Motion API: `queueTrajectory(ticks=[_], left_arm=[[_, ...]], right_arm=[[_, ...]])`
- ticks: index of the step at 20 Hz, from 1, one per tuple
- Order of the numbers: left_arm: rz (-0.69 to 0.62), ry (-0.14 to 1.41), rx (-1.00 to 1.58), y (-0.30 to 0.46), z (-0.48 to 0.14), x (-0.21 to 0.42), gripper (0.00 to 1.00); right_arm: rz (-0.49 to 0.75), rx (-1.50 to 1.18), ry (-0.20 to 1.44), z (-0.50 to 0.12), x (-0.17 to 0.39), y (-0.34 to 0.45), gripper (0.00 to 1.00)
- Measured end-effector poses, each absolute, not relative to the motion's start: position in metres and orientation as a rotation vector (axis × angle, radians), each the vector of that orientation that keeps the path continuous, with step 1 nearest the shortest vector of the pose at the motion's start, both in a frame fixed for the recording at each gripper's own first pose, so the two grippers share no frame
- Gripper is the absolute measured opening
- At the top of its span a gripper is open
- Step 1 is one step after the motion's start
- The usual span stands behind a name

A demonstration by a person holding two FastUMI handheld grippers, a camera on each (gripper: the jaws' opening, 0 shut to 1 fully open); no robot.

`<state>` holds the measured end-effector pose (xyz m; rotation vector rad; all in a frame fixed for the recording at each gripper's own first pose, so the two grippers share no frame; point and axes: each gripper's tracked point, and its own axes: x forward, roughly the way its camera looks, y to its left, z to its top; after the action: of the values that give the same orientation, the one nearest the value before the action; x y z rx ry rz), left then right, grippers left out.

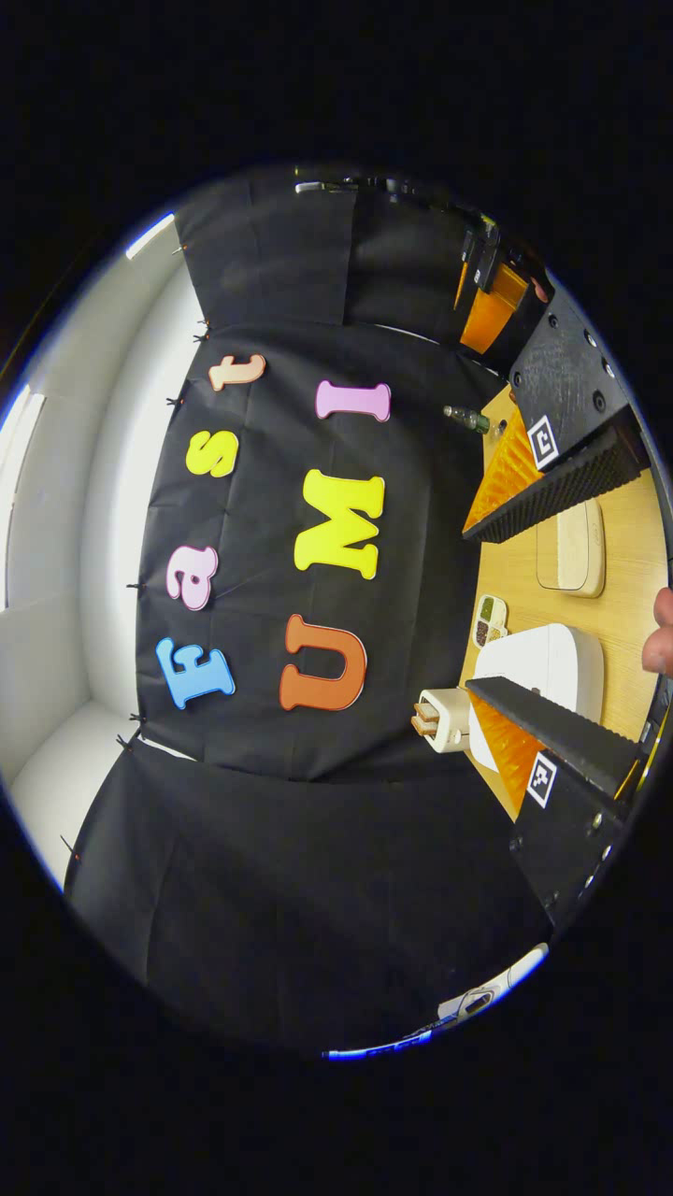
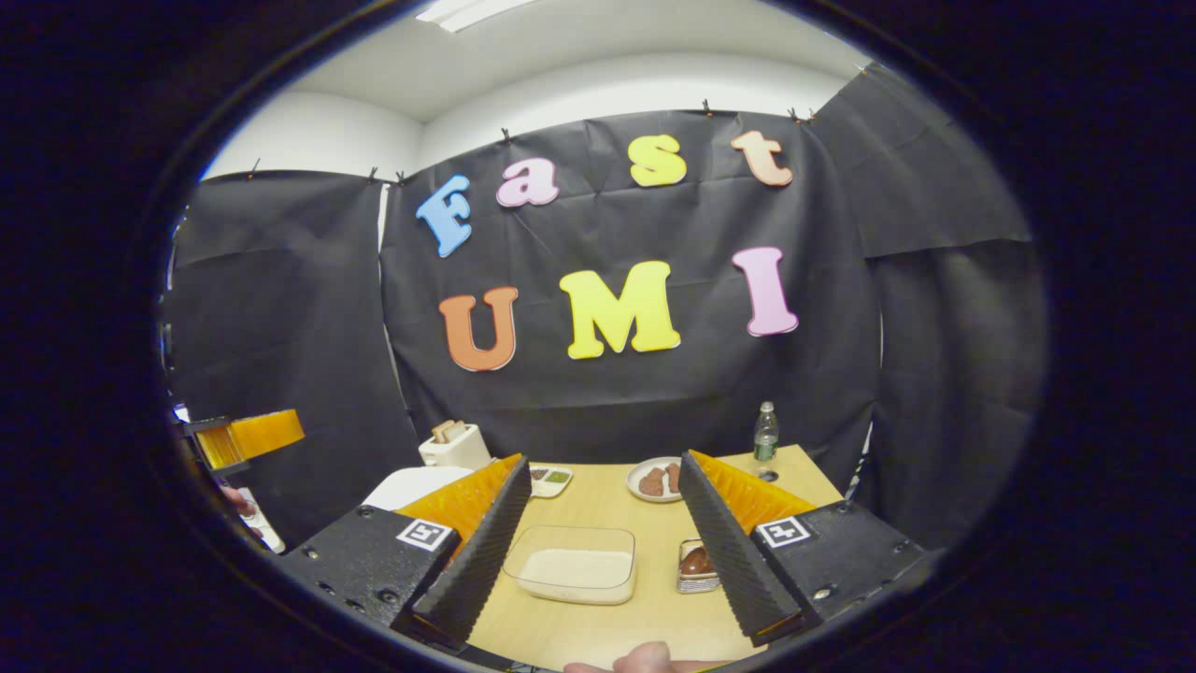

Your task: Close the left gripper, press the button to open the rice cooker; take a wooden spoon from the chopstick holder with the right hand, scoop a spoonful of rice and pour it into the rice cooker, then put the wooden spoon back into the chopstick holder.

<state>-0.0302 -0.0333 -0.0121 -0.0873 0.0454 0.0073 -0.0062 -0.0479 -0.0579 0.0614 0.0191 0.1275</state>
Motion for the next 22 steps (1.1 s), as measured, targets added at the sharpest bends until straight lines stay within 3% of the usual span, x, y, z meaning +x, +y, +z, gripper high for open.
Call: queueTrajectory(ticks=[9, 22], left_arm=[[-0.075, -0.030, -0.099, -0.054, 0.001, -0.107, 0.94], [-0.072, -0.028, -0.082, -0.056, 0.000, -0.115, 0.94]], right_arm=[[0.066, -0.004, -0.050, -0.046, -0.110, -0.028, 1.00], [0.060, -0.001, -0.056, -0.048, -0.120, -0.025, 1.00]])
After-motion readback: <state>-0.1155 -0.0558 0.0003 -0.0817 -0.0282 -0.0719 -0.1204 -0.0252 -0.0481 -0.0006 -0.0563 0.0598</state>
